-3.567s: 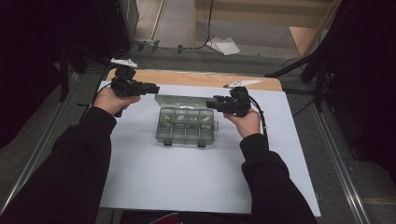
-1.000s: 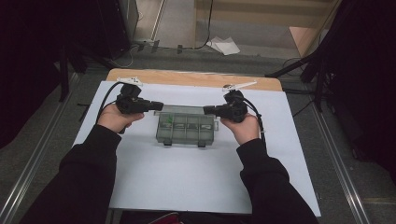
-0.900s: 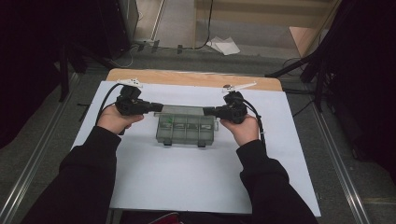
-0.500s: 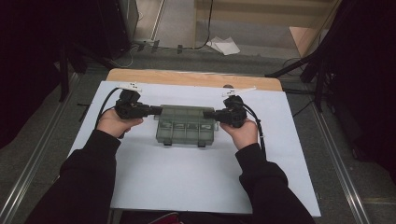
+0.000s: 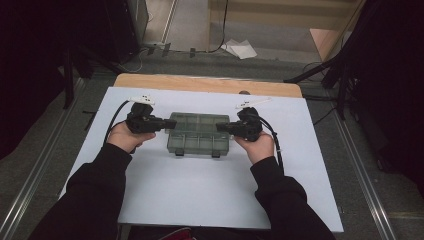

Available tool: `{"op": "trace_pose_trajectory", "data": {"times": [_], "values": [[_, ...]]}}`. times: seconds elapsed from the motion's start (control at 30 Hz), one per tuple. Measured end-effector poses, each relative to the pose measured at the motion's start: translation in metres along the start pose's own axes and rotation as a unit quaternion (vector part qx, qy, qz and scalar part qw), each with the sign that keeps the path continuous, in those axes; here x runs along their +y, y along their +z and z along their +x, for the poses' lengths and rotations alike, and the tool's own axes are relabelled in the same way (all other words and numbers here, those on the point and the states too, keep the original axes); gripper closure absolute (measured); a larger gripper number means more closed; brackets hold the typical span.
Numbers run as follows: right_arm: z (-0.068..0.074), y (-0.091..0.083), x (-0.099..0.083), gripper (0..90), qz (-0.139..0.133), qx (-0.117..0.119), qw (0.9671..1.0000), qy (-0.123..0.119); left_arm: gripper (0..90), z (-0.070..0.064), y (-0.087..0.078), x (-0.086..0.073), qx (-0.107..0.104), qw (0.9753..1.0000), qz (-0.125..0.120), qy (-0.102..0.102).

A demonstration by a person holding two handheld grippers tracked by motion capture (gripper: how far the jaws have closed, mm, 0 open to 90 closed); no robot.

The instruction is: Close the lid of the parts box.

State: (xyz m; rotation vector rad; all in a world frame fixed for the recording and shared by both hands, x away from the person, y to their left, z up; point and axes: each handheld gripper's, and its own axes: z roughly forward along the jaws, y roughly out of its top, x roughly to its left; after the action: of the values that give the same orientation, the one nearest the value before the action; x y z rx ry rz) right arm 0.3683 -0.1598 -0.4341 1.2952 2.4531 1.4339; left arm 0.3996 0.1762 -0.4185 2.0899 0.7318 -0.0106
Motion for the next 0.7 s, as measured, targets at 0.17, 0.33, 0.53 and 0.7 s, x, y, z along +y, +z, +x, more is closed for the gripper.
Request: {"op": "trace_pose_trajectory", "data": {"times": [0.17, 0.33, 0.53, 0.7], "values": [[0.0, 0.003, -0.004, 90.0, 0.007, -0.003, 1.0, 0.003, 88.0, -0.002, 0.003, -0.004, 0.002, 1.0, 0.002, 0.003], [0.0, 0.007, -0.008, 90.0, 0.008, -0.003, 1.0, 0.002, 87.9, -0.004, 0.006, -0.008, 0.006, 0.9999, 0.004, 0.009], [-0.002, 0.012, -0.012, 90.0, 0.015, -0.006, 0.9999, 0.002, 87.8, -0.004, 0.01, -0.012, 0.006, 0.9999, 0.006, 0.011], [-0.004, 0.017, -0.017, 90.0, 0.023, -0.009, 0.9997, 0.009, 87.8, 0.0, 0.015, -0.017, 0.006, 0.9998, 0.015, 0.01]]}}
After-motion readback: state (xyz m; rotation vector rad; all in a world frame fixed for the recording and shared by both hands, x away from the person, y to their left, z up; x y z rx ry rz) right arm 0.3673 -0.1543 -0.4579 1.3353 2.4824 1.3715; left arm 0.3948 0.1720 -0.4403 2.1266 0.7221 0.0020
